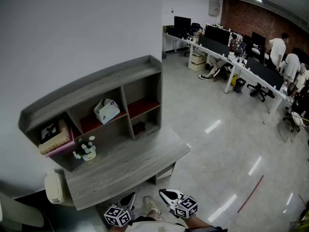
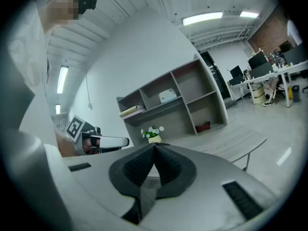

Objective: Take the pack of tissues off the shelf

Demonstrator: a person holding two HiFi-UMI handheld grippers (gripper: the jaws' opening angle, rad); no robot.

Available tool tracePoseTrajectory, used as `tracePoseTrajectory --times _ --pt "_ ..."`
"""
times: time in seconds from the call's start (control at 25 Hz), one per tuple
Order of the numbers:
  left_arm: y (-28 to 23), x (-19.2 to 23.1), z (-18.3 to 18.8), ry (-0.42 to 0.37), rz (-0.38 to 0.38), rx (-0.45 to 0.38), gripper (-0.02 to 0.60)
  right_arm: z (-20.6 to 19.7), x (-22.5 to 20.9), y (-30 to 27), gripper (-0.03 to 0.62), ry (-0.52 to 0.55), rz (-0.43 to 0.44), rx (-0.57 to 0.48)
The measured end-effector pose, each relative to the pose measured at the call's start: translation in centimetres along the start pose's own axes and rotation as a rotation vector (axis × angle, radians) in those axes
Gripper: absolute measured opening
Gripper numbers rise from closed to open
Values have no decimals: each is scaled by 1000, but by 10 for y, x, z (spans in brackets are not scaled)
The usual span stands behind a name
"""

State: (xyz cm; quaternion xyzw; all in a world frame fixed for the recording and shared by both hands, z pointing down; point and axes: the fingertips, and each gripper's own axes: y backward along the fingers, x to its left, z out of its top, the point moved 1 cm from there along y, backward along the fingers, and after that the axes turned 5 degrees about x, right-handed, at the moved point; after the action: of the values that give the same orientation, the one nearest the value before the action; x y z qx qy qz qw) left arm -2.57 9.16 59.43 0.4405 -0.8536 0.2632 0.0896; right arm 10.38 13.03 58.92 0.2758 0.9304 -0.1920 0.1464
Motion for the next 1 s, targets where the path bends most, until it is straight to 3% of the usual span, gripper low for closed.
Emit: tracePoseTrajectory --times 0.52,1.0 --pt "29 -24 -10 -29 -18 -27 12 -19 32 22 4 14 -14 -22" --pt "50 -19 -11 -26 24 -45 12 -24 38 18 5 -5 -14 -23"
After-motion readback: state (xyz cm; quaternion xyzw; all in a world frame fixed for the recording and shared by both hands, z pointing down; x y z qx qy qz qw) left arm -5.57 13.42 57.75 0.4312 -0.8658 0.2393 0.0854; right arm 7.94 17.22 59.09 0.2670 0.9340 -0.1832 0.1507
